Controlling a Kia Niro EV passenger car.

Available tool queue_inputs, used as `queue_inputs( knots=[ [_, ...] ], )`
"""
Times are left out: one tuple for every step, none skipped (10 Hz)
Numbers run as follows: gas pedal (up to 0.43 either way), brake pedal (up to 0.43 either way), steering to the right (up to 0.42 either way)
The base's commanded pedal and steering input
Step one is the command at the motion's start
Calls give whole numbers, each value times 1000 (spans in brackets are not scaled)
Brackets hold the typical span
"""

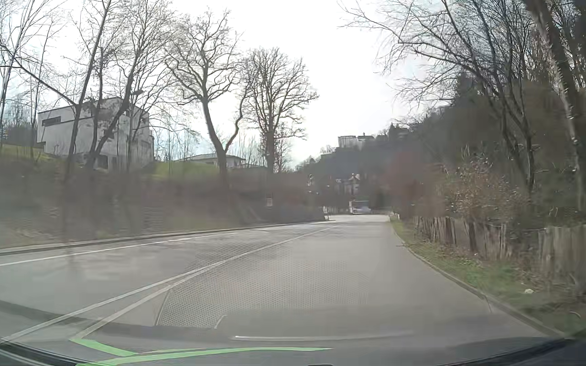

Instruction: Follow the waypoints while adhering to traffic rules and regulations

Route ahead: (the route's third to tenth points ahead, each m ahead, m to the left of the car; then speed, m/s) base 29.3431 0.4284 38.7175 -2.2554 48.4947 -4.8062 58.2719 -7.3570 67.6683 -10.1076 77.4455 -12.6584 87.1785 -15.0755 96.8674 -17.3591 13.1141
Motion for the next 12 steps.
queue_inputs(
  knots=[
    [0, 0, 49],
    [0, 0, 50],
    [0, 0, 50],
    [0, 0, 49],
    [0, 0, 49],
    [0, 0, 49],
    [0, 0, 49],
    [0, 0, 49],
    [0, 0, 48],
    [0, 0, 45],
    [0, 0, 44],
    [0, 0, 41]
  ],
)
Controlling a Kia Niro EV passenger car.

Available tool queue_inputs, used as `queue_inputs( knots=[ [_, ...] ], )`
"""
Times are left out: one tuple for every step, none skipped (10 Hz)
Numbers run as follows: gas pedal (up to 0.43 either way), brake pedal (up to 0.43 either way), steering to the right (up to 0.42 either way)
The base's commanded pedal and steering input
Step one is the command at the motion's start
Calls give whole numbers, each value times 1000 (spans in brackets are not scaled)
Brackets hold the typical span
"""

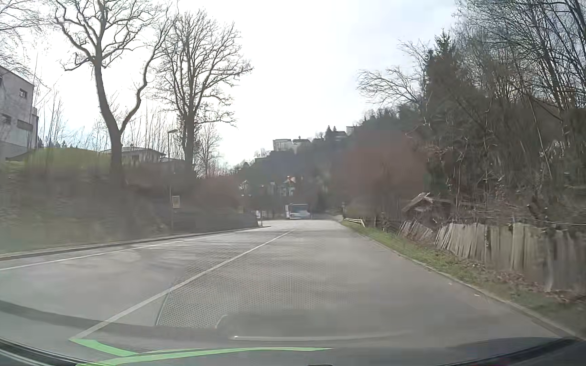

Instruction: Follow the waypoints while adhering to traffic rules and regulations

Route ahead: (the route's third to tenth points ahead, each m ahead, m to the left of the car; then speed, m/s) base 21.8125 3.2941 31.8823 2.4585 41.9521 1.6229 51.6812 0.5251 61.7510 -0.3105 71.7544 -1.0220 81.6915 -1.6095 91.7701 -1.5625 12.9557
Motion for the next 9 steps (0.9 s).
queue_inputs(
  knots=[
    [0, 0, 38],
    [0, 0, 34],
    [0, 0, 30],
    [8, 0, 23],
    [39, 0, 18],
    [47, 0, 16],
    [47, 0, 15],
    [59, 0, 14],
    [59, 0, 13]
  ],
)
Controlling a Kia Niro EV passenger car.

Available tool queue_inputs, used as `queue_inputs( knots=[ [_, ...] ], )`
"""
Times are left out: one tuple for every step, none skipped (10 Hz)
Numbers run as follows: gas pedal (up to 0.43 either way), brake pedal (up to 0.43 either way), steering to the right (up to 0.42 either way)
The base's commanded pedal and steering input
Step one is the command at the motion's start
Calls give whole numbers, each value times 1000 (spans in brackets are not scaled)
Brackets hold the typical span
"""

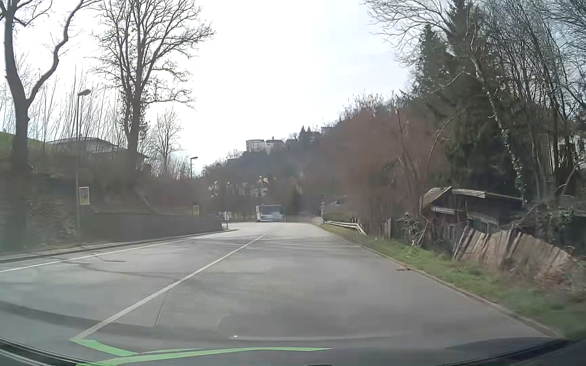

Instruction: Follow the waypoints while adhering to traffic rules and regulations

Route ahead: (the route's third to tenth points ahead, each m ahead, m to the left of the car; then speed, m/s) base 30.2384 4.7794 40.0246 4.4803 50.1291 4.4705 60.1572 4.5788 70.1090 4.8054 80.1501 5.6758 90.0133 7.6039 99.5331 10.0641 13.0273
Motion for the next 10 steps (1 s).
queue_inputs(
  knots=[
    [59, 0, 11],
    [59, 0, 10],
    [59, 0, 8],
    [59, 0, 7],
    [59, 0, 5],
    [59, 0, 4],
    [59, 0, 3],
    [59, 0, 3],
    [59, 0, 2],
    [59, 0, 1]
  ],
)
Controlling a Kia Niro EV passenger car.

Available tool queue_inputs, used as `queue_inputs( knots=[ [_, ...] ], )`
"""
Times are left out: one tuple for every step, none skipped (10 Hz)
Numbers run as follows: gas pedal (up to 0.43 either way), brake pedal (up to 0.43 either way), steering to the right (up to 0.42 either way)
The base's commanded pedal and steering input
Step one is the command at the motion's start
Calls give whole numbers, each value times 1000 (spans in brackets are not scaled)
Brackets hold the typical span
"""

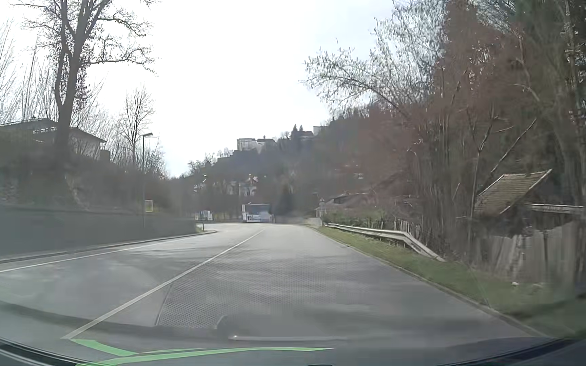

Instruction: Follow the waypoints while adhering to traffic rules and regulations

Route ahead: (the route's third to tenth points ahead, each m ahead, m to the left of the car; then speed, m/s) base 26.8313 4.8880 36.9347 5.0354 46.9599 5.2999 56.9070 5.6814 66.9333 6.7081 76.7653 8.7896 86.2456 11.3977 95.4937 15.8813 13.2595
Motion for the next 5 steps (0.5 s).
queue_inputs(
  knots=[
    [47, 0, 0],
    [39, 0, -1],
    [20, 0, -1],
    [0, 0, -1],
    [0, 0, -1]
  ],
)
